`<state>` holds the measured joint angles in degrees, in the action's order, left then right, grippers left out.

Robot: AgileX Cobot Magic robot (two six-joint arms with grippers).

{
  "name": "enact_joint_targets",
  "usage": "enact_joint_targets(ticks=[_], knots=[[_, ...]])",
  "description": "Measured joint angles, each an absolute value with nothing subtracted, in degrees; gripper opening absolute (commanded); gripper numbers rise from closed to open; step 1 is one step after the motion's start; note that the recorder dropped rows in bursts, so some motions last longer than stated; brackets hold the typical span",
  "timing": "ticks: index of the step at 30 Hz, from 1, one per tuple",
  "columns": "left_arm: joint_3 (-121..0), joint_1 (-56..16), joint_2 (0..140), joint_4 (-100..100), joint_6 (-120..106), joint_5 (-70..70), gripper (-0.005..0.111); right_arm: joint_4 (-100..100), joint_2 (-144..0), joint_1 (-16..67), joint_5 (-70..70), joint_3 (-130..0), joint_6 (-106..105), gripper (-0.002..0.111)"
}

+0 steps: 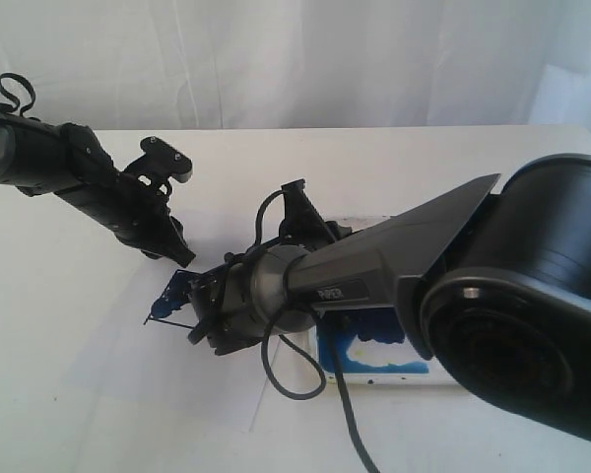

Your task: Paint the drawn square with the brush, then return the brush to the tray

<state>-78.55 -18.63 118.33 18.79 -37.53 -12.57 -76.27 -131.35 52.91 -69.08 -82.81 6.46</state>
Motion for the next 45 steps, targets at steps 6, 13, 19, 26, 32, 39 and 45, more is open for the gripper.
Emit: enact_joint_targets(ticks=[6, 13, 19, 26, 32, 39, 45], knots=[[-78.5, -18.6, 118.3, 18.8, -37.5, -12.7, 0.04, -76.3, -131.3, 53.5, -69.0, -82.8, 4.9, 0.0], [-78.5, -18.6, 118.3, 18.8, -37.5, -12.8, 0.04, -76.4, -131.3, 54.5, -69.2, -82.8, 4.6, 0.0], [-78.5, -18.6, 118.3, 18.8, -37.5, -12.8, 0.04, -75.3, -131.3, 54.6, -69.3, -82.8, 3.7, 0.0], [-78.5, -18.6, 118.3, 18.8, -37.5, -12.8, 0.04, -74.0, -131.3, 54.6, -69.4, -82.8, 3.3, 0.0], [-78.5, -18.6, 118.3, 18.7, -37.5, -12.8, 0.04, -72.6, -131.3, 54.6, -69.4, -82.8, 3.3, 0.0], [-78.5, -18.6, 118.3, 18.7, -37.5, -12.8, 0.04, -72.5, -130.2, 54.9, -69.3, -79.4, 4.2, 0.0], [-78.5, -18.6, 118.3, 18.7, -37.5, -12.9, 0.04, -71.8, -128.4, 54.9, -69.5, -78.0, 5.0, 0.0]])
